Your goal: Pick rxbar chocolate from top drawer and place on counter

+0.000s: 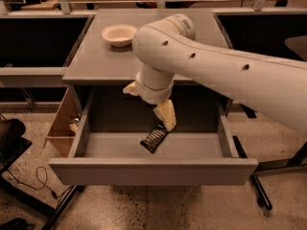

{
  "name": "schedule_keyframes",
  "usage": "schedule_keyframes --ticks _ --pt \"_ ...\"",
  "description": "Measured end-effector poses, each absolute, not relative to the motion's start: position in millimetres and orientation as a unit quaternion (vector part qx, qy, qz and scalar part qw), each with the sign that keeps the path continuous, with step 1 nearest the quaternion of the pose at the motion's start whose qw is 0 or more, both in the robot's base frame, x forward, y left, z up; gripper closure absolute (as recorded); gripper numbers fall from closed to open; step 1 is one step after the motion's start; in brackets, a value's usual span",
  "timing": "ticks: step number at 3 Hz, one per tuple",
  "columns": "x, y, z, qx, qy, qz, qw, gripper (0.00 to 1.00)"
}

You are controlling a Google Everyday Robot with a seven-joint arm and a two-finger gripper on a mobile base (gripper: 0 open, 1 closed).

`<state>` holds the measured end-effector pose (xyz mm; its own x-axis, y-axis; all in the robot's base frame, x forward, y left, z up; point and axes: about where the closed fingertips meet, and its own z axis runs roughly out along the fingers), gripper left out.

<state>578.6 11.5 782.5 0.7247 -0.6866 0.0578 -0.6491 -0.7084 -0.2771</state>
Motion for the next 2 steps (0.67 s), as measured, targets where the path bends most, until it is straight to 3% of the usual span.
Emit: schedule_keyframes --ticks 2 --pt "591 -9 726 -0.934 0.325 -0.149 0.023 0.0"
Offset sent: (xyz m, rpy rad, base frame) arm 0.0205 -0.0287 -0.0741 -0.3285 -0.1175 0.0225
